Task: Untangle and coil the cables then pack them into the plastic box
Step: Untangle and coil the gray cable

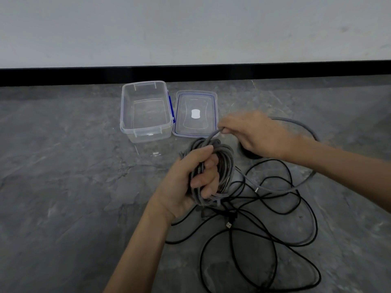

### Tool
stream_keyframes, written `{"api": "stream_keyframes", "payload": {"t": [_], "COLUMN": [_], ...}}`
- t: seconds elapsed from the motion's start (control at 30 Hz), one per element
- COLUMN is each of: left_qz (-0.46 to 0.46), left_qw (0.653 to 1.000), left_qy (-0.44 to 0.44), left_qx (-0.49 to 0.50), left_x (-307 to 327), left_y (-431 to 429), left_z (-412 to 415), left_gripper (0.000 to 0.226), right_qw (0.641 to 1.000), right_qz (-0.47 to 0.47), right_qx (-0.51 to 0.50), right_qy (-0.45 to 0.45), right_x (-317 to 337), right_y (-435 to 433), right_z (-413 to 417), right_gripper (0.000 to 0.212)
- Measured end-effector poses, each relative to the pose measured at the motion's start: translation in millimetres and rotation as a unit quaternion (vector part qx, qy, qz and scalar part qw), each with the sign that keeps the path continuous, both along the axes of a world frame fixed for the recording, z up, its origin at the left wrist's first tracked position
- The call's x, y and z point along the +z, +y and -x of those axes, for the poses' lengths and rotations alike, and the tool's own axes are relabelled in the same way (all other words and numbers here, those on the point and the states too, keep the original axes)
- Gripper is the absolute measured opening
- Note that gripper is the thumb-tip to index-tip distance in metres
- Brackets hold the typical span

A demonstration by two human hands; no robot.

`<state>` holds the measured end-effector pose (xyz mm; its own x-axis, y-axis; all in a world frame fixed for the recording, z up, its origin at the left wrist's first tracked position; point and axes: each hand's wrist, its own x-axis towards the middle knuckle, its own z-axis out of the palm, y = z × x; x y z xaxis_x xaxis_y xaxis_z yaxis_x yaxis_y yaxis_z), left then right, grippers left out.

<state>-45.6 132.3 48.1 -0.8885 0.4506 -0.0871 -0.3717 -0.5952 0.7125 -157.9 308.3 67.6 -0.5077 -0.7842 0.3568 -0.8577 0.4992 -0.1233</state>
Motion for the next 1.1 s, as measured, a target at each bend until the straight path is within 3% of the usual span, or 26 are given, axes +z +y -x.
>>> {"api": "stream_keyframes", "payload": {"t": [0.13,0.2,0.23,0.3,0.5,0.6,0.77,0.87,0.93,1.03,1.1], "left_qz": [-0.121,-0.156,-0.151,-0.103,0.076,0.158,0.313,0.354,0.377,0.416,0.435], "left_qw": [0.992,0.985,0.984,0.982,0.955,0.931,0.879,0.861,0.851,0.837,0.831], "left_qy": [0.016,0.013,0.012,0.021,0.057,0.041,0.011,0.004,0.021,0.034,0.044], "left_qx": [0.02,0.067,0.097,0.155,0.28,0.327,0.36,0.365,0.364,0.354,0.344], "left_x": [6,12,15,21,17,11,0,-5,-9,-12,-13], "left_y": [4,6,6,5,6,11,7,4,3,2,3], "left_z": [2,4,4,6,5,3,6,7,5,3,3], "left_gripper": [0.029,0.029,0.031,0.031,0.034,0.038,0.048,0.043,0.036,0.03,0.025], "right_qw": [0.978,0.966,0.958,0.959,0.926,0.929,0.915,0.899,0.868,0.767,0.729], "right_qz": [0.098,0.122,0.108,0.068,0.051,0.001,-0.105,-0.142,-0.144,-0.049,-0.023], "right_qx": [-0.015,-0.053,-0.076,-0.08,-0.045,-0.059,-0.077,-0.083,-0.106,-0.177,-0.211], "right_qy": [-0.182,-0.223,-0.254,-0.263,-0.372,-0.365,-0.382,-0.406,-0.463,-0.615,-0.651], "right_x": [-30,-46,-54,-69,-72,-67,-46,-31,-21,-12,-12], "right_y": [-5,-13,-15,-15,-26,-34,-39,-42,-42,-36,-33], "right_z": [-19,-36,-45,-60,-94,-101,-105,-103,-99,-93,-86], "right_gripper": [0.017,0.044,0.041,0.025,0.021,0.023,0.025,0.028,0.032,0.019,0.018]}}
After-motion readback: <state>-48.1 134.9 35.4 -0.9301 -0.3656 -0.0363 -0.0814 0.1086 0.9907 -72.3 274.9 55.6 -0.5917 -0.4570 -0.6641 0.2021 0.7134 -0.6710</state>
